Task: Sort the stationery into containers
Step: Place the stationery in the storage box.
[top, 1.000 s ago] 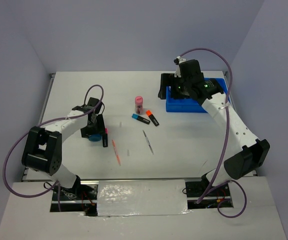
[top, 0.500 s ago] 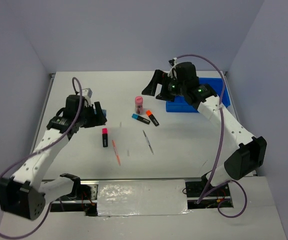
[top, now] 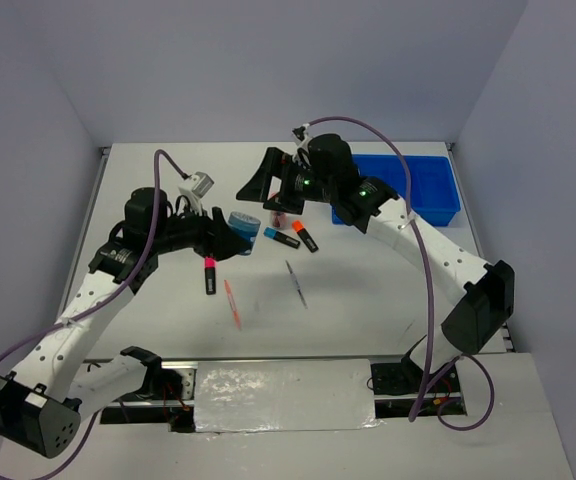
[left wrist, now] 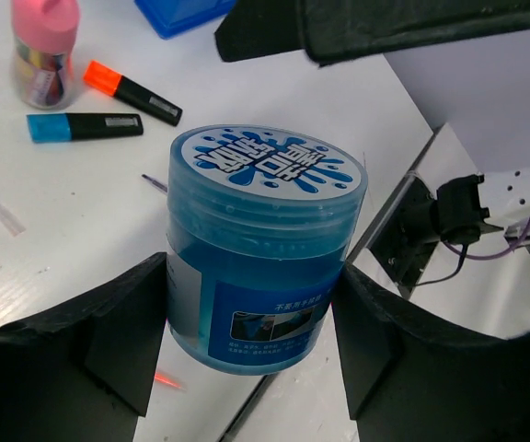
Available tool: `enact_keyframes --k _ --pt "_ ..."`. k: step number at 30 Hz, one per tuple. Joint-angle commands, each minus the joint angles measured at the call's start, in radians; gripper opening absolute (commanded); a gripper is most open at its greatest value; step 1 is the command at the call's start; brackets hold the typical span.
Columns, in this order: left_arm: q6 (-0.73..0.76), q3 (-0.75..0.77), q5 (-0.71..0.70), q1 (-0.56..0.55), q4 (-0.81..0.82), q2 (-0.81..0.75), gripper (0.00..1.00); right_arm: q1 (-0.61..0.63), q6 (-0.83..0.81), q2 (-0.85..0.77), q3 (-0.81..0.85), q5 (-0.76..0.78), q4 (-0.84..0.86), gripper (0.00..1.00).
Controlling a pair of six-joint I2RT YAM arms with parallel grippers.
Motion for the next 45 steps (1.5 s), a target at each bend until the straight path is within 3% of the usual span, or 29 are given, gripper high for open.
enact_keyframes --k 1,13,16,17,18,19,20,21,22,23,28,29,32,37,41,45 --pt "0.036 0.063 0.080 -0.010 0.085 -0.010 0.00 0.031 -0.006 0.001 0.031 -0.011 0.049 1.00" --pt "0.086 0.078 0.061 -0.013 0.057 -0.003 0.00 0.110 -0.079 0.042 0.083 0.005 -0.112 0.96" --pt "0.103 0.091 0.080 -0.013 0.039 0.004 0.00 0.110 -0.079 0.025 0.053 0.003 -0.090 0.63" --pt "0.105 0.091 0.087 -0.013 0.039 0.004 0.02 0.109 -0.082 0.024 0.048 0.014 -0.079 0.34" --pt "0.105 0.091 0.099 -0.013 0.040 0.003 0.06 0.109 -0.083 0.021 0.042 0.022 -0.073 0.13" --pt "0.106 0.091 0.107 -0.013 0.039 0.001 0.16 0.107 -0.088 0.022 0.043 0.028 -0.066 0.00" --pt "0.111 0.089 0.113 -0.013 0.036 0.000 0.28 0.103 -0.092 0.025 0.045 0.032 -0.060 0.00" --pt "0.106 0.094 0.042 -0.013 0.002 -0.012 0.90 0.072 -0.109 0.025 0.045 0.052 -0.057 0.00" --pt "0.106 0.094 0.041 -0.013 0.002 -0.013 0.90 0.072 -0.109 0.025 0.045 0.052 -0.056 0.00" --pt "0.108 0.098 -0.007 -0.013 -0.015 -0.023 0.99 0.023 -0.117 0.001 0.027 0.118 -0.059 0.00" --pt "0.076 0.183 -0.406 -0.013 -0.240 -0.017 0.99 -0.216 -0.221 -0.072 -0.024 0.400 -0.089 0.00" --pt "0.056 0.190 -0.481 -0.013 -0.263 -0.020 0.99 -0.268 -0.274 -0.061 -0.009 0.559 -0.133 0.00" --pt "0.023 0.181 -0.534 -0.013 -0.320 -0.036 0.99 -0.369 -0.333 -0.012 -0.001 0.728 -0.129 0.00" --pt "0.003 0.149 -0.485 -0.013 -0.325 -0.075 0.99 -0.462 -0.417 0.109 0.017 0.659 -0.010 0.00" --pt "-0.003 0.132 -0.489 -0.013 -0.323 -0.079 0.99 -0.474 -0.532 0.220 0.099 0.520 0.019 0.00" --pt "-0.012 0.137 -0.502 -0.013 -0.331 -0.066 0.99 -0.476 -0.560 0.283 0.129 0.520 0.029 0.00"
